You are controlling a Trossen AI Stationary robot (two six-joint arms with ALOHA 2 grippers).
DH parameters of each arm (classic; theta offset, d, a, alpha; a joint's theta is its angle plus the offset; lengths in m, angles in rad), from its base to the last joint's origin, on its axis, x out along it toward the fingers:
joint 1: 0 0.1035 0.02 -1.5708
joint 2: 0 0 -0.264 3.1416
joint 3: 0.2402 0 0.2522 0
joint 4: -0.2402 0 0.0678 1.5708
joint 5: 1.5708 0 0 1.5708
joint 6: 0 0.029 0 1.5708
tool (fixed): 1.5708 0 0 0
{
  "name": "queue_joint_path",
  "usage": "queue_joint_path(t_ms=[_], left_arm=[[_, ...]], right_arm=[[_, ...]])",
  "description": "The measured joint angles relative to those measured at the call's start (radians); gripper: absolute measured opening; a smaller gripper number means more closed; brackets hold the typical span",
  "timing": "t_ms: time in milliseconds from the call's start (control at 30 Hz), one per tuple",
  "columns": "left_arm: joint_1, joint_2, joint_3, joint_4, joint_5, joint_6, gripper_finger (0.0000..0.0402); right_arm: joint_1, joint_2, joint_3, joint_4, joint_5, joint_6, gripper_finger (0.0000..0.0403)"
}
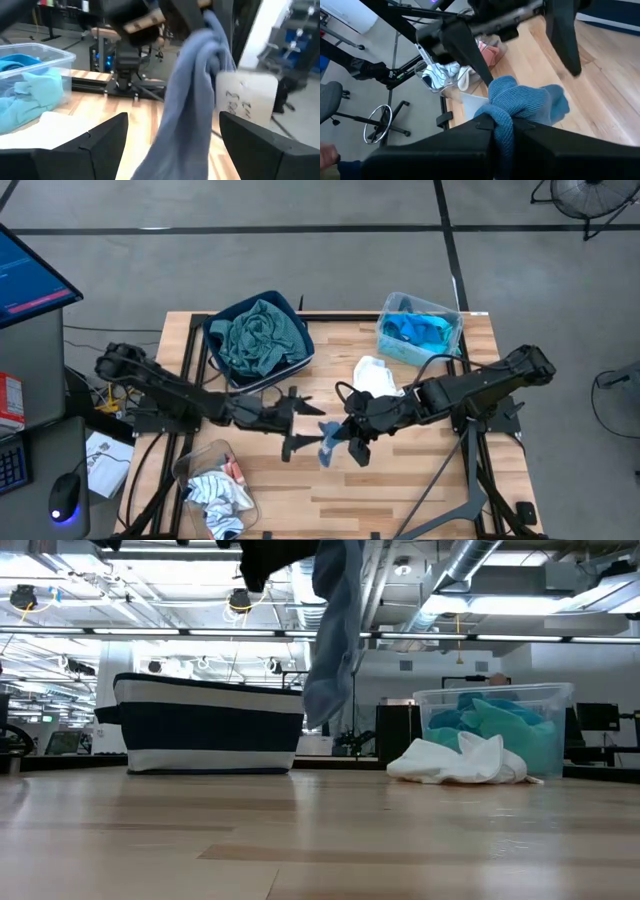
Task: Pick & Place Cloths
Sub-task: Put the blue sock into the transparent bin
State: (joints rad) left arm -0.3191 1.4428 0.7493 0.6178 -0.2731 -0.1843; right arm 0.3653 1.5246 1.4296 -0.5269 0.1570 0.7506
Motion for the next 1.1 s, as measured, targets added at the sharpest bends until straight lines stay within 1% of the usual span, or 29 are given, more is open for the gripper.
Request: queue_joint_path(t_ms=[67,233,300,367,433,500,567,667,700,800,867,933,1067,1100], left_arm=[[0.009,0.029,0.012,-0.001,0.032,0.024,0.0297],[0.036,0.112,0.087,0.005,0.143,0.024,0.0297],[0.044,0.139,0.111,-0.002,0.167,0.024,0.0295],[0.051,0.162,0.135,0.000,0.170,0.020,0.0286],[0.057,0.168,0.145,-0.002,0.170,0.010,0.0262],[0.062,0.169,0.153,-0.006,0.170,-0.009,0.0219],[0.069,0.166,0.152,-0.018,0.170,-0.031,0.0158],[0.071,0.152,0.152,-0.022,0.173,-0.059,0.0044],[0.071,0.144,0.152,-0.019,0.173,-0.067,0.0023],[0.062,0.102,0.152,-0.023,0.173,-0.097,0.0006],[0.046,0.060,0.152,-0.025,0.173,-0.110,0.0002],[0.021,-0.002,0.152,-0.039,0.174,-0.112,0.0001],[-0.042,-0.153,0.153,-0.160,0.175,-0.112,0.0000],[-0.063,-0.196,0.153,-0.213,0.173,-0.115,0.0000]], right_arm=[[0.000,0.000,0.000,0.002,-0.002,0.000,0.0005],[-0.001,0.000,-0.001,0.017,-0.003,0.000,0.0005],[-0.003,0.000,-0.001,0.029,-0.003,0.000,0.0005],[-0.004,0.000,-0.001,0.046,-0.007,0.000,0.0005],[-0.004,0.000,-0.001,0.060,-0.018,0.000,0.0005],[-0.004,0.000,-0.001,0.073,-0.028,0.001,0.0006],[0.000,0.000,-0.001,0.078,-0.029,0.000,0.0008],[0.002,-0.008,-0.002,0.090,-0.033,-0.018,0.0017],[0.001,-0.009,-0.002,0.106,-0.041,-0.025,0.0022],[0.001,-0.033,-0.003,0.112,-0.085,-0.054,0.0039],[0.001,-0.046,0.007,0.130,-0.111,-0.078,0.0050],[0.003,-0.067,0.011,0.099,-0.117,-0.099,0.0058],[0.003,-0.118,0.025,0.112,-0.134,-0.106,0.0074],[0.005,-0.133,0.025,0.116,-0.134,-0.107,0.0078]])
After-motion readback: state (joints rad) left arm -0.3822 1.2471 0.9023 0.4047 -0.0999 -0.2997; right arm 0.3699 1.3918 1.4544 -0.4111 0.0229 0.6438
